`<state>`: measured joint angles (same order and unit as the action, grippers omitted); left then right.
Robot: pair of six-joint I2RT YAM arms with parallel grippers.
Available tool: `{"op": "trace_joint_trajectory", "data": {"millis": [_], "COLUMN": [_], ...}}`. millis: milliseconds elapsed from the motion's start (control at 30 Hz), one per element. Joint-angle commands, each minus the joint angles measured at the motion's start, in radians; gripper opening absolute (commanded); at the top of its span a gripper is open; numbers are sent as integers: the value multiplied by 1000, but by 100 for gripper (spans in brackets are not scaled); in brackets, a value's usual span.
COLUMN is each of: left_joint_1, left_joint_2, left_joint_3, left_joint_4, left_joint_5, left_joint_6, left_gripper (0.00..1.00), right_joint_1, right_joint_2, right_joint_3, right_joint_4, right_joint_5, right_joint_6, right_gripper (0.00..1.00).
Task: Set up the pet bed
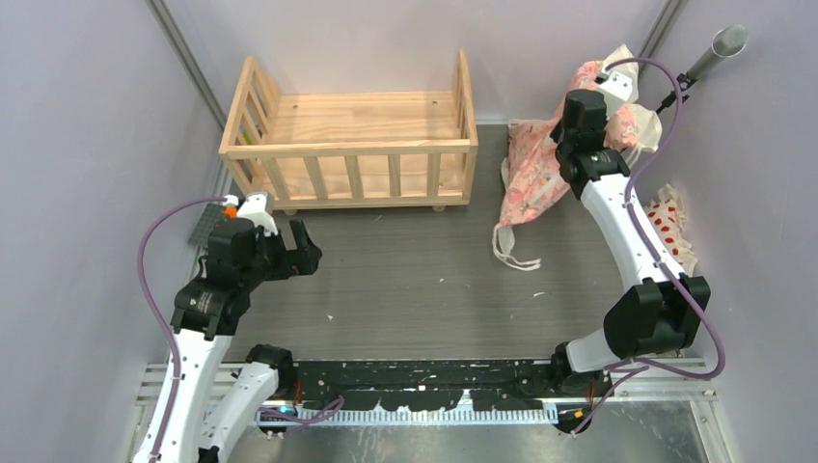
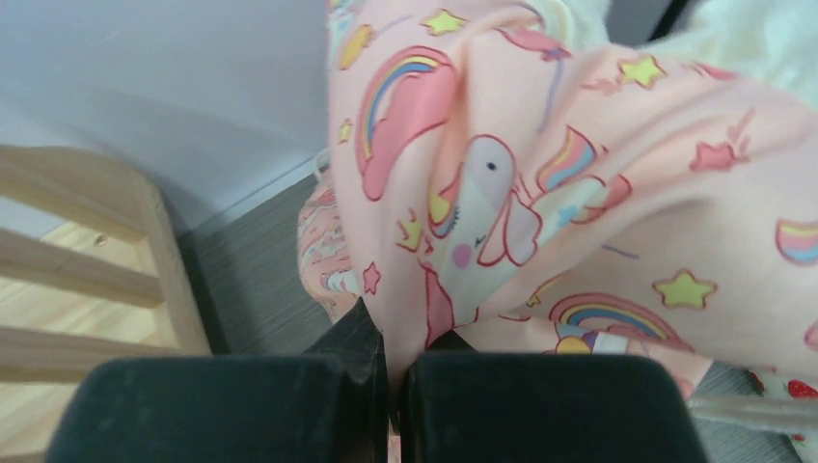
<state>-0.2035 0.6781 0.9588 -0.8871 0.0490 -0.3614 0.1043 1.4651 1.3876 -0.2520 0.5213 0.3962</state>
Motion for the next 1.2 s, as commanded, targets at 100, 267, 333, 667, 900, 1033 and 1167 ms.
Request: {"op": "trace_joint_trajectory", "data": {"millis": [100, 267, 333, 667, 900, 1033, 1167], "left_joint_1": [-1, -1, -1, -1, -1, -1, -1], "left_joint_2": [-11, -18, -21, -41, -50, -57, -68], "left_joint_3": [-2, -4, -3, -5, -5, -5, -6], "left_joint_4": [39, 40, 40, 45, 45, 45, 45], "left_joint_5": [8, 7, 7, 6, 6, 5, -1], "left_joint_6": [12, 12, 13, 13, 15, 16, 16], "left_gripper": [100, 100, 100, 100, 100, 100, 100], "right_joint_1": [93, 140, 162, 361, 651, 766, 864], "right_joint_2": [-13, 44, 78, 279, 438, 531, 573], "right_joint_3": [334, 539, 648, 1048, 1176, 1262, 1277], "right_joint_4": [-37, -111, -145, -225, -171, -129, -47], "right_joint_5": [16, -37, -54, -236, -256, -298, -337], "right_joint_6": [-99, -151, -172, -328, -619, -680, -715], "right_gripper": [1, 1, 1, 1, 0, 1, 1]}}
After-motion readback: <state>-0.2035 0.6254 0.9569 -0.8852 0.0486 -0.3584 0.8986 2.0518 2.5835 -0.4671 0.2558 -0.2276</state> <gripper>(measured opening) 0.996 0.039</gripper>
